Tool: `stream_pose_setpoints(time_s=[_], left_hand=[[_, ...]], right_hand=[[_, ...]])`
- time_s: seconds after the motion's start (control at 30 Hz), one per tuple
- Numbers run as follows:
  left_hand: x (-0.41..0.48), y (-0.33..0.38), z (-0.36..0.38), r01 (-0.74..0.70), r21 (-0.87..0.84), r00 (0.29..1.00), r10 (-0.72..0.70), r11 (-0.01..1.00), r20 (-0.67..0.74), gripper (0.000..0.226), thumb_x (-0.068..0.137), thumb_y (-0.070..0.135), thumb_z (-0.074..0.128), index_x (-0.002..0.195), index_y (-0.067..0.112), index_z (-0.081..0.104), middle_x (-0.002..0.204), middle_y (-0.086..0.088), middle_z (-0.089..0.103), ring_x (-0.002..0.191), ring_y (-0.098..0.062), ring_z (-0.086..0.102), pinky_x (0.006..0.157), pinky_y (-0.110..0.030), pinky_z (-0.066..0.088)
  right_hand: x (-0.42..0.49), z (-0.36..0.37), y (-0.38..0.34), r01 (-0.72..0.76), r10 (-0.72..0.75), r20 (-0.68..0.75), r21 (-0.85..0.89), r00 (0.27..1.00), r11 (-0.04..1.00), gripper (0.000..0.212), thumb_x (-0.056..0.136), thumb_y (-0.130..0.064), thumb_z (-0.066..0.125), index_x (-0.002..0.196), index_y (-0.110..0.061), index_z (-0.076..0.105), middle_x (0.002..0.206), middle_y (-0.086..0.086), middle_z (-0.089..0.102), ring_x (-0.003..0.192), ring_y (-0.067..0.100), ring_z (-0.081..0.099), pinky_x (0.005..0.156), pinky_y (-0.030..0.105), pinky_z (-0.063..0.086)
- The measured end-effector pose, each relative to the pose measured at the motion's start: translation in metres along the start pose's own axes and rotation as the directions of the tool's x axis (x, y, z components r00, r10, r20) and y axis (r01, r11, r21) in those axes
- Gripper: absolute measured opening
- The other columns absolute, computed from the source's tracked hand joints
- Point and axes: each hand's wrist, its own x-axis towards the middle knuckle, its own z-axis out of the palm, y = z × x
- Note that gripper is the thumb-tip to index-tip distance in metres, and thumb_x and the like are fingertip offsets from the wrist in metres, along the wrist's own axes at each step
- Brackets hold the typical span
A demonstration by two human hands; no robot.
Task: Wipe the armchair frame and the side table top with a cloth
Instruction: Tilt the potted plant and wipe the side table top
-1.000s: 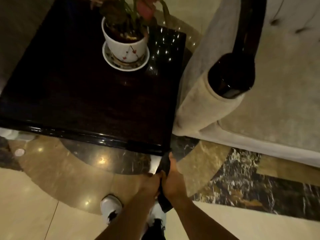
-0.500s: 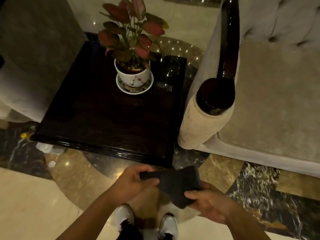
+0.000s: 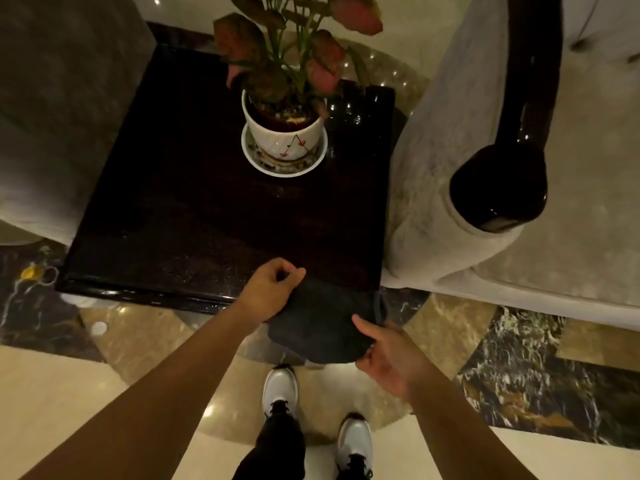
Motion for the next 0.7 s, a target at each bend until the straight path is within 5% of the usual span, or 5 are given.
stream_pose_setpoints(time_s=[0.13,0.2,0.27,0.43,0.7], left_hand=[[0.047,0.003,-0.023,-0.036,0.378,0.982,0.104,0.925,-0.160,0.032,0.093,0.032,0.063,0.119,0.016,0.054,0.109,-0.012,0.061,0.098,-0.027,0.057,0.082,-0.038,0.049],[0.047,0.004,-0.029,-0.136,0.587,0.938,0.294,0.798,-0.183,0.040,0.092,0.030,0.062,0.127,0.014,0.050,0.123,-0.016,0.052,0.111,-0.034,0.050,0.091,-0.044,0.049],[0.038,-0.002,-0.025,-0.335,0.744,0.865,0.503,0.579,-0.001,0.050,0.091,0.035,0.060,0.135,0.014,0.048,0.134,-0.015,0.048,0.123,-0.036,0.044,0.098,-0.045,0.046],[0.014,-0.050,0.000,-0.542,0.834,0.813,0.320,0.107,0.487,0.085,0.096,0.063,0.027,0.155,0.015,-0.011,0.164,-0.010,-0.017,0.149,-0.032,-0.021,0.124,-0.047,-0.001],[0.017,-0.054,0.033,-0.310,0.934,0.918,0.310,0.177,0.246,0.093,0.092,0.070,0.025,0.147,0.017,-0.028,0.153,-0.004,-0.035,0.143,-0.028,-0.032,0.121,-0.051,-0.007]], right_hand=[[0.033,0.017,-0.004,0.084,-0.283,-0.385,-0.458,0.878,0.885,0.036,0.091,-0.012,0.071,0.123,-0.006,0.056,0.114,0.019,0.067,0.098,0.037,0.068,0.074,0.041,0.055],[0.041,0.018,-0.007,0.072,-0.680,-0.386,-0.838,0.623,0.541,0.049,0.086,-0.014,0.073,0.129,-0.003,0.051,0.127,0.023,0.055,0.116,0.043,0.055,0.093,0.047,0.051],[0.042,0.032,-0.001,0.116,-0.880,-0.096,-0.979,0.465,0.168,0.058,0.085,-0.024,0.073,0.135,-0.007,0.049,0.135,0.023,0.048,0.120,0.042,0.048,0.098,0.049,0.047],[0.073,0.030,0.021,0.037,-0.481,0.320,-0.860,0.816,-0.509,0.075,0.095,-0.067,0.004,0.156,-0.028,-0.016,0.166,0.006,-0.020,0.155,0.034,-0.015,0.126,0.054,0.003],[0.090,0.013,-0.017,0.032,-0.393,0.396,-0.736,0.830,-0.676,0.074,0.094,-0.068,0.005,0.153,-0.033,-0.021,0.168,0.005,-0.019,0.154,0.031,-0.020,0.122,0.061,-0.003]])
